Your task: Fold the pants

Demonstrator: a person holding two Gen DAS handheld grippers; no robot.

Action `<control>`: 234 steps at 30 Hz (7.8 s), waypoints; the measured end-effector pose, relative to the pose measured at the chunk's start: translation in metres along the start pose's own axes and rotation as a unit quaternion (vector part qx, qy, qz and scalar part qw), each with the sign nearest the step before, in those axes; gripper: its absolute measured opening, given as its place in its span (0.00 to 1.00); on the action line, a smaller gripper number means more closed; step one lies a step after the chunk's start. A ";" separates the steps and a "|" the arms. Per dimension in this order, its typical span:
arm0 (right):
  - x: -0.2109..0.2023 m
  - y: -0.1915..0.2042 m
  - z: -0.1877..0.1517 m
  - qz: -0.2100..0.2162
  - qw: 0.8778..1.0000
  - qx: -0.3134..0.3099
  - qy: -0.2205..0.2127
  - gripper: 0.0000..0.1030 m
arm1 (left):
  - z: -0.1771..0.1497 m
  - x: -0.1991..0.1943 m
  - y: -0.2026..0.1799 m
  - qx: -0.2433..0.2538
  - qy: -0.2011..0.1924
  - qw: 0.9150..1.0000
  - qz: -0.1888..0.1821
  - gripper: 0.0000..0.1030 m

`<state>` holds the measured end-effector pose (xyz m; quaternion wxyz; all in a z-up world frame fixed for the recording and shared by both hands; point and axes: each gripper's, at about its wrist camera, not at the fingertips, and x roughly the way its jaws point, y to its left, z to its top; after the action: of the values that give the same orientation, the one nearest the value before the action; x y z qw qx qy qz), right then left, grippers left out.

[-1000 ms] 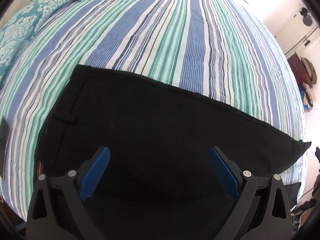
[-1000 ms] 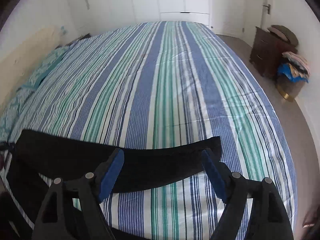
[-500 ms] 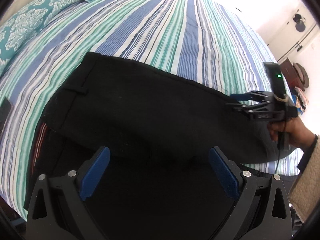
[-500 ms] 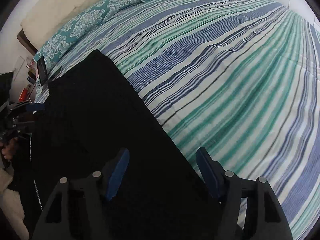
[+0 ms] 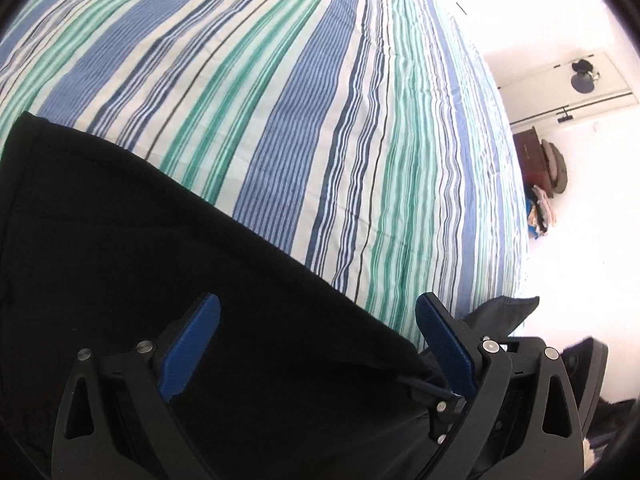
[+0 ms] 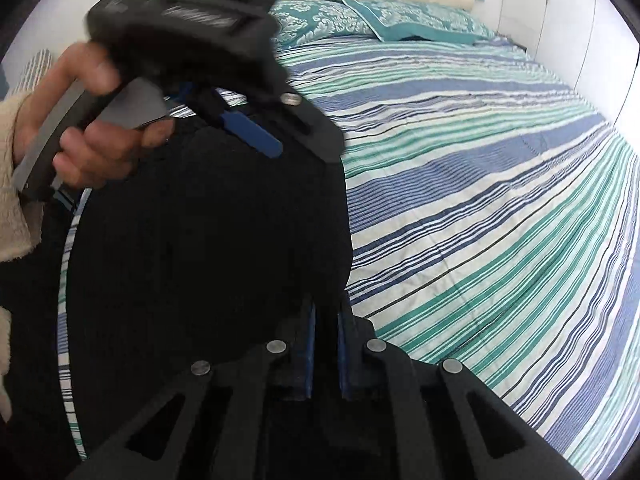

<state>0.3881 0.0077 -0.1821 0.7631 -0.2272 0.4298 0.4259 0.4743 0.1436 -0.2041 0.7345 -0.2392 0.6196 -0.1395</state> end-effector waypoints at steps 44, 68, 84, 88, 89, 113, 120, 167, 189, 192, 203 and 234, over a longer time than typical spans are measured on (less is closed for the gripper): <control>-0.245 -0.329 -0.369 -0.196 0.857 0.469 0.089 0.15 | -0.038 -0.051 -0.016 0.035 -0.204 0.972 0.109 0.04; -0.220 -0.328 -0.229 -0.332 0.823 0.457 -0.059 0.99 | -0.013 -0.085 0.060 -0.019 -0.287 0.919 0.270 0.72; -0.172 0.021 -0.304 -0.175 0.872 0.458 0.010 0.99 | -0.234 0.017 -0.007 0.117 -0.074 0.965 0.222 0.72; -0.201 0.008 -0.395 -0.277 0.808 0.517 0.047 1.00 | -0.250 0.005 -0.001 0.111 -0.090 0.958 0.247 0.76; -0.222 -0.003 -0.423 -0.305 0.778 0.548 0.033 1.00 | -0.253 -0.001 0.004 0.094 -0.092 0.961 0.243 0.76; -0.389 0.014 -0.531 -0.286 0.642 0.691 -0.169 0.13 | -0.286 -0.048 0.027 0.033 -0.168 0.961 0.218 0.75; -0.356 0.016 -0.566 -0.291 0.600 0.740 -0.090 0.13 | -0.296 -0.051 0.028 0.058 -0.158 0.960 0.226 0.75; -0.230 0.085 -0.334 -0.286 0.847 0.447 -0.035 1.00 | -0.298 -0.021 0.008 0.132 -0.161 0.949 0.236 0.75; -0.204 0.074 -0.319 -0.243 0.860 0.447 -0.040 1.00 | -0.241 -0.056 -0.019 0.129 -0.190 0.956 0.182 0.82; -0.198 0.072 -0.318 -0.236 0.863 0.445 -0.034 1.00 | -0.191 -0.064 -0.029 0.133 -0.206 0.953 0.176 0.82; -0.238 -0.050 -0.286 -0.244 0.863 0.441 -0.046 1.00 | -0.087 -0.007 0.061 0.019 -0.190 0.943 0.273 0.84; -0.220 -0.406 -0.287 -0.252 0.807 0.522 -0.110 0.09 | -0.110 0.017 0.065 0.097 -0.264 0.902 0.328 0.87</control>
<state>0.5401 -0.5137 -0.1538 0.8894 0.1535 0.4278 -0.0481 0.3644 0.1703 -0.2650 0.8950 0.0223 0.4295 0.1185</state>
